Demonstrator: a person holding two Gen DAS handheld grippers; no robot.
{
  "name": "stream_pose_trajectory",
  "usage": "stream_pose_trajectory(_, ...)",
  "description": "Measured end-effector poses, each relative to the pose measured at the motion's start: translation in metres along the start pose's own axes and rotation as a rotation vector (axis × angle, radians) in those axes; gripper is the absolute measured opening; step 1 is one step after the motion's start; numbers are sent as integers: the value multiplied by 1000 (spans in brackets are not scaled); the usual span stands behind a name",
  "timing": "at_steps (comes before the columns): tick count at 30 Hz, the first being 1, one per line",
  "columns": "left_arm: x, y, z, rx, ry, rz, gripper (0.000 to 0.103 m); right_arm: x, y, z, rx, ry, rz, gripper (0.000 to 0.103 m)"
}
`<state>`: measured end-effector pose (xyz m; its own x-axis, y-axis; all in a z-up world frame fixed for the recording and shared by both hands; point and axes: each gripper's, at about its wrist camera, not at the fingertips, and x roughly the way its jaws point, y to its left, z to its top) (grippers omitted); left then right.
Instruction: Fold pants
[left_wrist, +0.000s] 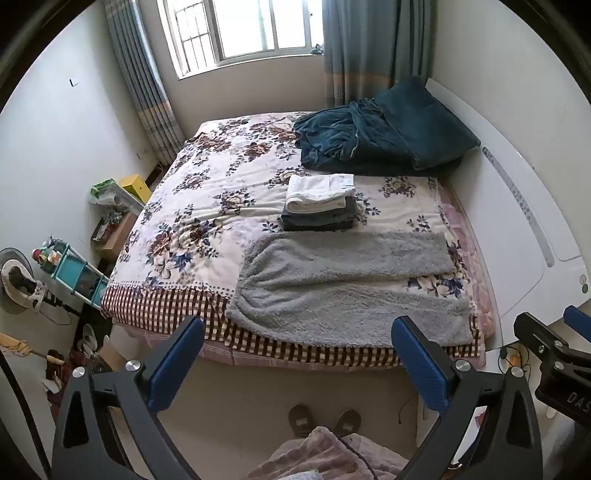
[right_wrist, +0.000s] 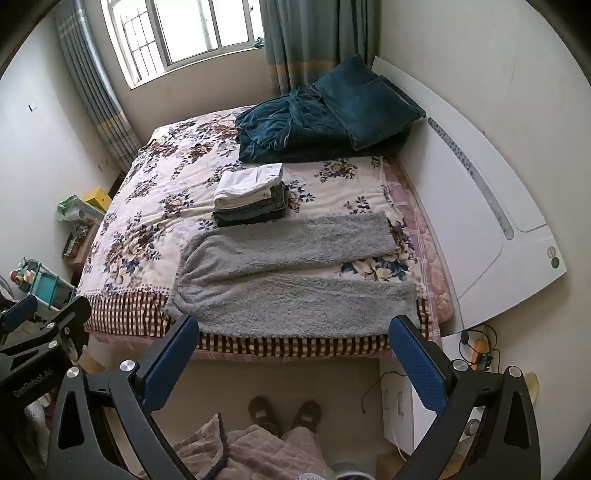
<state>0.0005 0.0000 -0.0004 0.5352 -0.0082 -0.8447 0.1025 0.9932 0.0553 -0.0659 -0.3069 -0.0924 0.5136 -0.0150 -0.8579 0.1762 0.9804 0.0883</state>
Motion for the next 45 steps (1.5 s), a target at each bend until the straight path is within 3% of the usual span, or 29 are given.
stream_pose_trajectory(45,-10,11,2,5,-27,8,103,-7,7,-7,-23,7,4,103)
